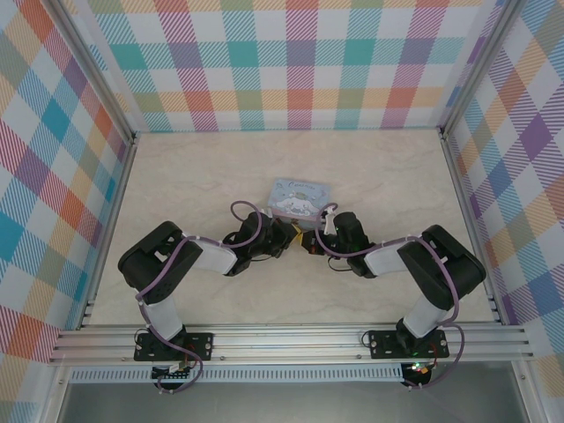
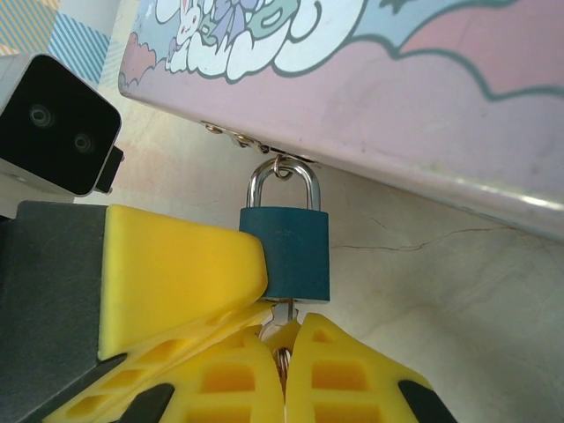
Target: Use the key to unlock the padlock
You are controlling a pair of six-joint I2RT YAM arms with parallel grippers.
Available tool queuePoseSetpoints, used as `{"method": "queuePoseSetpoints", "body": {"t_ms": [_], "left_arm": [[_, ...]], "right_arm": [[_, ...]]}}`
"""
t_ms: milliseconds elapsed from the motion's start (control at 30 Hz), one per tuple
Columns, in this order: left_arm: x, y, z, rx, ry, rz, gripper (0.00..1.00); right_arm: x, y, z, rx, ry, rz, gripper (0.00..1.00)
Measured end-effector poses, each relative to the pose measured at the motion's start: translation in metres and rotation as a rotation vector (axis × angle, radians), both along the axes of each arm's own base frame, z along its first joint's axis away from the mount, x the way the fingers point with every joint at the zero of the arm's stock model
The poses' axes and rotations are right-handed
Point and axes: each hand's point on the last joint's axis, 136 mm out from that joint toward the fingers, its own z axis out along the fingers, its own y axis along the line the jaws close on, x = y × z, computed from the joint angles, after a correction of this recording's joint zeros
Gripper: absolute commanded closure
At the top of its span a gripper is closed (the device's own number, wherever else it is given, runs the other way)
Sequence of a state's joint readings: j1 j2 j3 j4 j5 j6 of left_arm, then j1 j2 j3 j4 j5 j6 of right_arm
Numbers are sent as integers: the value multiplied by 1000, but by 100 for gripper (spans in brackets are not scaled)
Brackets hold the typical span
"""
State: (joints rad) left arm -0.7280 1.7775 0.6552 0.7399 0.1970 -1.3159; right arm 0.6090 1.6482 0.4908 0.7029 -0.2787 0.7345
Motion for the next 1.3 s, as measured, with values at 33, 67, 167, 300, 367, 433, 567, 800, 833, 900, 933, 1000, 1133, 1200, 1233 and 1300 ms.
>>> {"method": "queuePoseSetpoints", "body": {"t_ms": [33, 67, 167, 300, 367, 433, 567, 800, 833, 900, 933, 1000, 1133, 1200, 1233, 1300], "left_arm": [[0, 0, 0, 0, 0, 0, 100], [0, 0, 0, 1, 0, 0, 100], [0, 1, -1, 5, 2, -2, 100], [1, 5, -4, 23, -7, -5, 100], [1, 5, -4, 25, -9, -11, 100], [1, 7, -5, 28, -13, -17, 100], [2, 10, -7, 33, -18, -20, 99], [-4, 23, -25, 103, 7, -21, 62], [-7, 29, -32, 120, 26, -15, 59], [-6, 31, -28, 121, 13, -16, 53], [-6, 34, -26, 127, 11, -13, 51], [-8, 45, -25, 150, 11, -2, 47], [-8, 72, -17, 199, 3, 40, 40], [-6, 84, -6, 216, -15, 61, 38], [-4, 90, -1, 221, -26, 71, 38], [-1, 100, 13, 227, -55, 89, 37]], "right_arm": [[0, 0, -1, -2, 2, 1, 90], [-1, 0, -1, -4, 5, 2, 85], [-3, -1, -2, -14, 15, 11, 71], [-9, -5, 8, -20, 13, 30, 58], [-11, -7, 16, -25, -4, 47, 52], [-14, -12, 20, -42, -11, 63, 47], [-14, -21, 18, -102, 11, 79, 42], [12, -46, 21, -204, 33, -3, 30], [17, -50, 23, -209, 32, -20, 28], [24, -57, 25, -211, 33, -39, 23], [27, -59, 28, -211, 30, -46, 22], [36, -61, 33, -207, 27, -62, 18], [51, -60, 37, -197, 24, -66, 15], [56, -58, 34, -191, 37, -60, 15], [58, -57, 32, -189, 44, -57, 16], [62, -53, 27, -184, 63, -44, 16]]}}
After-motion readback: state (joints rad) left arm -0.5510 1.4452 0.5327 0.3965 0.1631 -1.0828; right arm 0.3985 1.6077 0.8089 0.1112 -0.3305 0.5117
